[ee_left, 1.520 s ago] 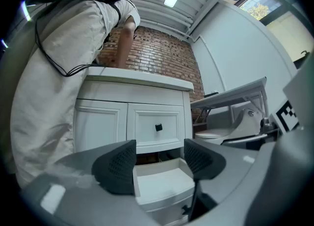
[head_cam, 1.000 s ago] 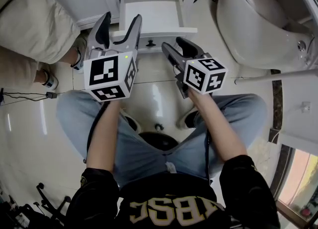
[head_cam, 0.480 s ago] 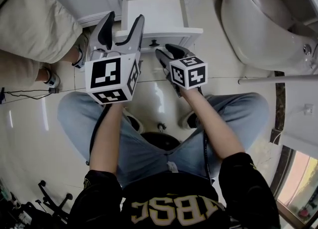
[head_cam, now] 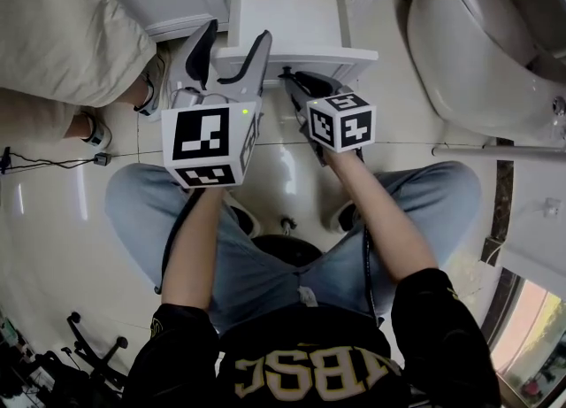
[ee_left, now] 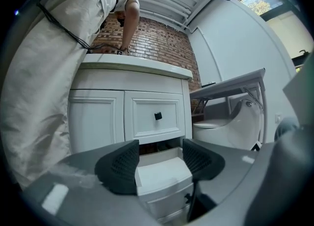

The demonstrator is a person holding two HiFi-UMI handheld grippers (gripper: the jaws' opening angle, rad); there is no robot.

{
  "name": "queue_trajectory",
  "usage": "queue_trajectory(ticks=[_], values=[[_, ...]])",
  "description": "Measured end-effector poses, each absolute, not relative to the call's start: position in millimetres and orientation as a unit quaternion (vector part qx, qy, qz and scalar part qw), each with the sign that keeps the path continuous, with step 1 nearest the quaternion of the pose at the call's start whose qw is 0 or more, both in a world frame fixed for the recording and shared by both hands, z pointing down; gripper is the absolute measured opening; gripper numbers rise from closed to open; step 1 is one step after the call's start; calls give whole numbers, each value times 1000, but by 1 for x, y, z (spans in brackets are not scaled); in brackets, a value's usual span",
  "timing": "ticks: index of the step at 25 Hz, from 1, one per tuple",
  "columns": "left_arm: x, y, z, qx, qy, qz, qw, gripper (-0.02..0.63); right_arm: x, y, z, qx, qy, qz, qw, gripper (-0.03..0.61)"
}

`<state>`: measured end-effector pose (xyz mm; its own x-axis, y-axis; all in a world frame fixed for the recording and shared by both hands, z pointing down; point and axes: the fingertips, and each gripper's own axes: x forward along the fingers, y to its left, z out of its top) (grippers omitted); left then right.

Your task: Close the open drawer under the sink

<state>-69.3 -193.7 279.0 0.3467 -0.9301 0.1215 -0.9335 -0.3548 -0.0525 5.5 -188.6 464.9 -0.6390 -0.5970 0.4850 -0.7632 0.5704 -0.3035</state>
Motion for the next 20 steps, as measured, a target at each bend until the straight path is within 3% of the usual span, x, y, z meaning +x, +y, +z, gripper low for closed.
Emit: queue_trajectory(ticks=[11, 20], values=[[-91, -212, 291, 813, -577, 71, 24, 289, 2, -251, 463, 426, -862, 201, 188, 84], [-106, -232, 296, 809, -581, 84, 19, 289, 4, -328, 463, 453, -852, 212, 152, 84]])
